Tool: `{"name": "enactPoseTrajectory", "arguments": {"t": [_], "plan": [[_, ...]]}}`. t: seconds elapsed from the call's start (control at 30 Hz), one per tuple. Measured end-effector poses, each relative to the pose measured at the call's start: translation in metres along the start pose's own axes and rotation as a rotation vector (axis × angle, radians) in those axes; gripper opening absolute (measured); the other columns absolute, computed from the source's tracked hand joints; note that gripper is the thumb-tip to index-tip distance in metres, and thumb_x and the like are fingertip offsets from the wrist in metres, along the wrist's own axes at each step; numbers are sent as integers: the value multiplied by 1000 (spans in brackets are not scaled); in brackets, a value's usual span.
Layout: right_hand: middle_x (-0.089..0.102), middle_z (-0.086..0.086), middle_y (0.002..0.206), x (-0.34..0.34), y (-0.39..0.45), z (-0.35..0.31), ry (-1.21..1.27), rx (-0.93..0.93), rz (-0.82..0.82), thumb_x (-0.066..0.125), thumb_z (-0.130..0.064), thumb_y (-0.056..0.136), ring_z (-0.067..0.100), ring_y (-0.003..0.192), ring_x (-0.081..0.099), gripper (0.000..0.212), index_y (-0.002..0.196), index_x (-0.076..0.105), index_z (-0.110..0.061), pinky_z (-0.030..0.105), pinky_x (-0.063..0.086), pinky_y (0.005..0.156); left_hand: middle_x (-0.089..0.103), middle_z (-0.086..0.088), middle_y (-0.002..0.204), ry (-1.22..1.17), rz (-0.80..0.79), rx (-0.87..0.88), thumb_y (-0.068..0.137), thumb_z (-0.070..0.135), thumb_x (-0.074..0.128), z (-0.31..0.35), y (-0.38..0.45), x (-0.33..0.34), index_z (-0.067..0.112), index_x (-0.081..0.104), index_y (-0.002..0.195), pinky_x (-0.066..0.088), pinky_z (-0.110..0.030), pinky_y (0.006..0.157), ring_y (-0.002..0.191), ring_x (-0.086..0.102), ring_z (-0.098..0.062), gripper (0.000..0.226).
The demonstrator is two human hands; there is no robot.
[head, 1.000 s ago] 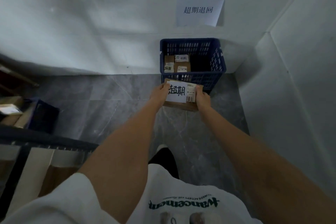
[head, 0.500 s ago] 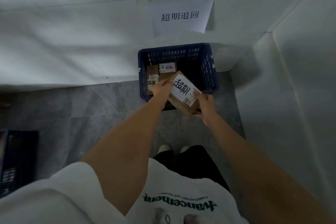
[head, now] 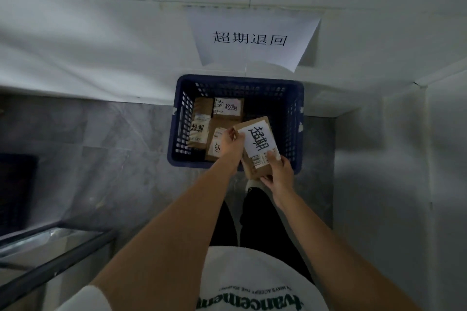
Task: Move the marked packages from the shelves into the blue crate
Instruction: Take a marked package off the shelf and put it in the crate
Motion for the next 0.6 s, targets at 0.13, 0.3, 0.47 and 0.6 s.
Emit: {"name": "enactPoseTrajectory", "arguments": {"t": [0.13, 0.3, 0.47, 0.6], "plan": [[62, 4, 108, 4, 59, 4, 104, 61, 42, 65, -32, 92, 15, 91, 61, 35, 121, 52, -17, 41, 52, 87, 56, -5, 134, 106, -192, -54, 101, 21, 44, -9, 46, 45, 31, 34, 147, 52, -48, 92, 114, 59, -29, 48], [61, -3, 104, 7, 137, 19, 94, 71, 82, 63, -34, 93, 11, 91, 59, 29, 117, 51, -21, 39, 51, 92, 58, -3, 132, 272, -196, -8, 99, 14, 45, -25, 117, 62, 32, 33, 148, 51, -38, 93, 112, 58, -22, 53], [60, 4, 119, 27, 232, 35, 97, 25, 93, 60, -31, 95, 17, 100, 60, 38, 127, 48, -16, 34, 53, 87, 66, -2, 116, 529, -19, 170, 99, 18, 43, -45, 203, 69, 32, 46, 139, 43, -21, 56, 90, 60, -18, 42], [62, 9, 119, 54, 304, 52, 159, -18, 106, 57, -28, 97, 20, 99, 64, 28, 122, 47, -16, 35, 55, 83, 58, -6, 127, 867, 99, 326, 100, 29, 39, -55, 268, 73, 36, 34, 145, 43, -42, 94, 121, 45, -30, 46]]}}
Point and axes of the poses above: each hand's wrist, its own y-axis towards the middle knuckle, its own x-axis out of the palm, z = x × y, the point moved 10 cm from there along y, towards the middle knuckle
